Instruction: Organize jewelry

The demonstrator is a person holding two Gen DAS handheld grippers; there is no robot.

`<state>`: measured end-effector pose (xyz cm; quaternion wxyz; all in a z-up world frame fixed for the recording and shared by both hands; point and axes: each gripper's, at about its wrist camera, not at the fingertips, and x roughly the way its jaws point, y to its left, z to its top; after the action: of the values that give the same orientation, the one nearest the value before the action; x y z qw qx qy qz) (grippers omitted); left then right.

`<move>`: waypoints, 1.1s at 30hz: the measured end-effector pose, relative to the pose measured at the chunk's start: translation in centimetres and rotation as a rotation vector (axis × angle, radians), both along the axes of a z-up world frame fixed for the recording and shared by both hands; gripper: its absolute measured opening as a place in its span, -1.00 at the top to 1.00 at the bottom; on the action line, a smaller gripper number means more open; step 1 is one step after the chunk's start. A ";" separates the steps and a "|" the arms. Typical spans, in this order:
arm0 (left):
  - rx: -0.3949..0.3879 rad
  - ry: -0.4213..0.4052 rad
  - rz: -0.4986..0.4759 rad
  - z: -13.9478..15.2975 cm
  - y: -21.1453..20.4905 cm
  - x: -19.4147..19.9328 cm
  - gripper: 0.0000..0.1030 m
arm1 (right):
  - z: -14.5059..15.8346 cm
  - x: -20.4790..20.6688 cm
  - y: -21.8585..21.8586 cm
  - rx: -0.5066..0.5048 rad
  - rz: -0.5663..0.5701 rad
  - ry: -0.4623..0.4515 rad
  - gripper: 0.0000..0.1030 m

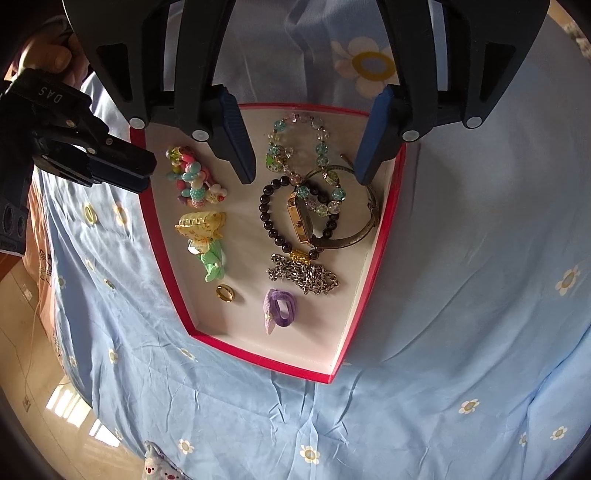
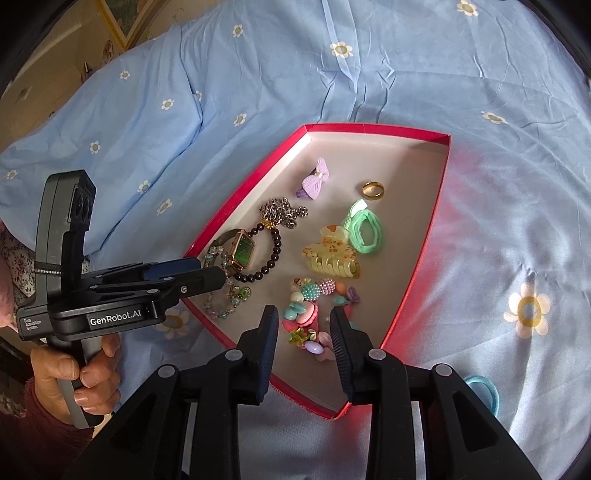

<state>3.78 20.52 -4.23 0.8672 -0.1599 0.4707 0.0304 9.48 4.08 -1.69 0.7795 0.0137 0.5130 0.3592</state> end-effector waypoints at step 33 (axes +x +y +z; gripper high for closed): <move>0.016 -0.093 0.190 1.1 -2.1 -8.4 -0.82 | 3.3 -5.8 -6.5 0.211 -0.126 -0.199 -0.56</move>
<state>-4.64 18.44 -3.15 0.8825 -0.1978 0.4126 0.1087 3.68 -2.45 1.63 0.8417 0.0920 0.3907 0.3611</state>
